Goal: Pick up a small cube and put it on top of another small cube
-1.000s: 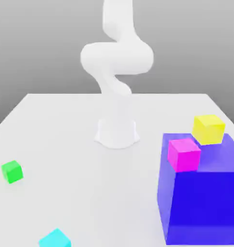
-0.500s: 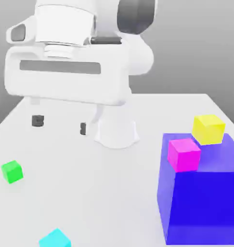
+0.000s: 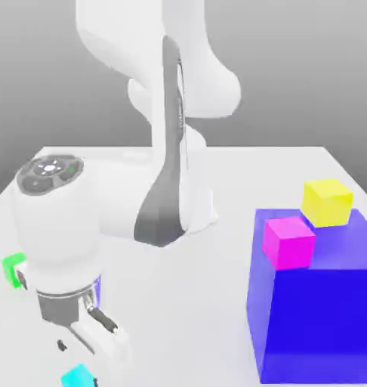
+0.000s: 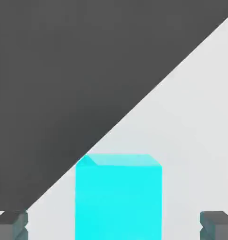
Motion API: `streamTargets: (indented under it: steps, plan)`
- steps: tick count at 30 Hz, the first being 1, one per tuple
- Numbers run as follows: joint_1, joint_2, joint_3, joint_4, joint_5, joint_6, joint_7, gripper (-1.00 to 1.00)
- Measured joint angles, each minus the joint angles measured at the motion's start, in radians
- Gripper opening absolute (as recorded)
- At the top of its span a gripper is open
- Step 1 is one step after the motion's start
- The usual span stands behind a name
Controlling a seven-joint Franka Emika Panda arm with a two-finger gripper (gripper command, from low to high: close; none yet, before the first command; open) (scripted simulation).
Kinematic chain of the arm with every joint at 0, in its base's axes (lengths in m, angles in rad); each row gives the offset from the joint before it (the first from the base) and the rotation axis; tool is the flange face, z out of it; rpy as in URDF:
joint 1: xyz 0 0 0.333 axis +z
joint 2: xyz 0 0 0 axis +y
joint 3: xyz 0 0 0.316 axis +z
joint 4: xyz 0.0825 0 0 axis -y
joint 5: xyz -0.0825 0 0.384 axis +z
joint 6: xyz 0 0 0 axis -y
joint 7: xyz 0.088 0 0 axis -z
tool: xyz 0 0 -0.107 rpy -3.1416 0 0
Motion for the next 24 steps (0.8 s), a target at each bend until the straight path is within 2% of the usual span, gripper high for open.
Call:
streamTargets:
  steps: [1,8,13,20,23,24]
  plan:
    - [-0.001,0.021,0.001,0.004,0.000,0.016,0.000,-1.00]
    - [-0.001,0.018,0.001,0.003,0.000,0.015,0.001,-1.00]
    - [-0.015,-0.140,-0.019,-0.044,-0.009,-0.096,-0.001,-1.00]
    - [-0.222,-0.379,-0.229,-0.279,-0.033,-0.102,-0.081,-1.00]
    - [-0.392,-0.476,-0.306,-0.381,-0.036,-0.094,-0.122,-1.00]
    - [-0.457,-0.473,-0.304,-0.398,-0.022,-0.075,-0.140,-1.00]
